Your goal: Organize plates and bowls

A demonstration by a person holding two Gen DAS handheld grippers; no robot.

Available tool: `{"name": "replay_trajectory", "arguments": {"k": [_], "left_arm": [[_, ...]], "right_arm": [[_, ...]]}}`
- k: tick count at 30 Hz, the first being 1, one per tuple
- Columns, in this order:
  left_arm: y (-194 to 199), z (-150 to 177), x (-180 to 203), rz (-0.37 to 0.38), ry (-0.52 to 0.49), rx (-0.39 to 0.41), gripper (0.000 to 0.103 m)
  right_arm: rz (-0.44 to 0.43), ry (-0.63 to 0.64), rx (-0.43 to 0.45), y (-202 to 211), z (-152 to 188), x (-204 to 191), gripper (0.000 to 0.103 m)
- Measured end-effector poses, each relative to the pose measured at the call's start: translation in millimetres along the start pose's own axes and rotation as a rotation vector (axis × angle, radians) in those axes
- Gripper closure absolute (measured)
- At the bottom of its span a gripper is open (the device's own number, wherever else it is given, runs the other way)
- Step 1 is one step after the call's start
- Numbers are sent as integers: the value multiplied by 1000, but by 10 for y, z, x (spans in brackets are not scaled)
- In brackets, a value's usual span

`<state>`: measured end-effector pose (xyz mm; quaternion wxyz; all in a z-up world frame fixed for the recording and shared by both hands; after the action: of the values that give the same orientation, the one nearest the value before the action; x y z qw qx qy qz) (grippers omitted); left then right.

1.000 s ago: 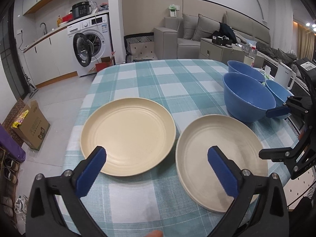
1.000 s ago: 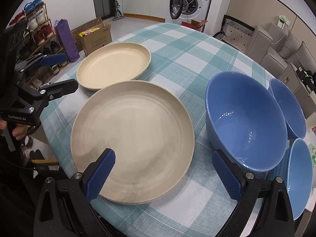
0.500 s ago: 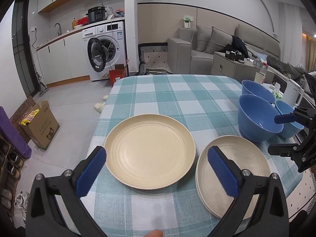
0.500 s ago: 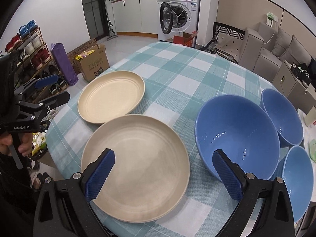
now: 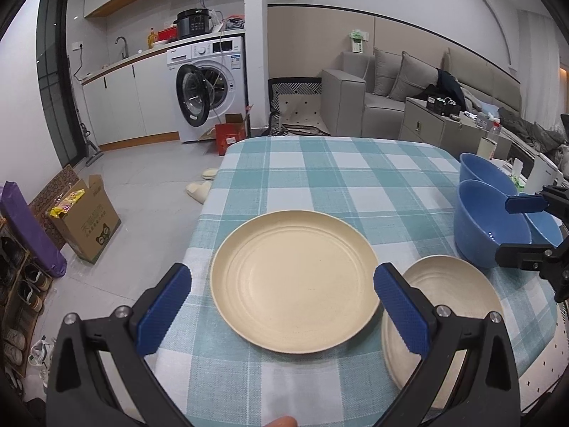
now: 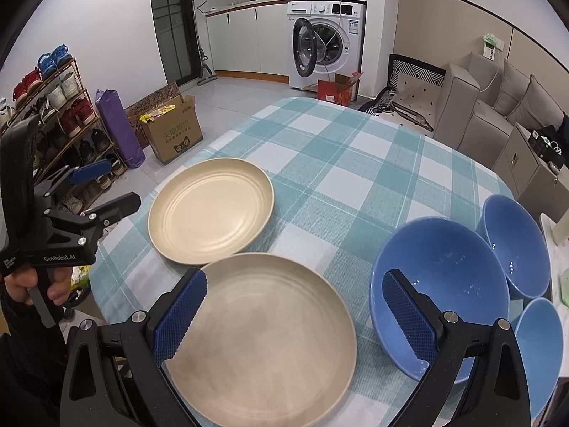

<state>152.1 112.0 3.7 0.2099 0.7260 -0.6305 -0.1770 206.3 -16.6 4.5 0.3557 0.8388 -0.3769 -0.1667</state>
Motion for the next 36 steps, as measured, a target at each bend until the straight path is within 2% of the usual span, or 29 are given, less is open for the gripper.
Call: {"name": "replay_trajectory", "arguments": {"k": [17, 30, 36], "left_arm": [[-271, 159, -283, -14, 52, -57, 0], [-534, 343, -475, -39, 87, -112, 0], [-620, 413, -516, -22, 112, -134, 0]], "right_arm": [[-44, -26, -27, -478, -250, -179, 2], [-72, -44, -94, -970, -294, -306, 2], [-61, -39, -122, -1206, -294, -349, 2]]}}
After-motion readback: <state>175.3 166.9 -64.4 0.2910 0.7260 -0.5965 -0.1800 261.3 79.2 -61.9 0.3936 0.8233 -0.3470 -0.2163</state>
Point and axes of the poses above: each gripper's, at about its wrist camera, not at the fingertips, and y roughly against the way its jaws point, x to its right, z to its underside, the point moved 8 cm from there along -y, roughly the way its jaws point, and after that the axes turned 7 degrees about x, right-handed, at the moved point
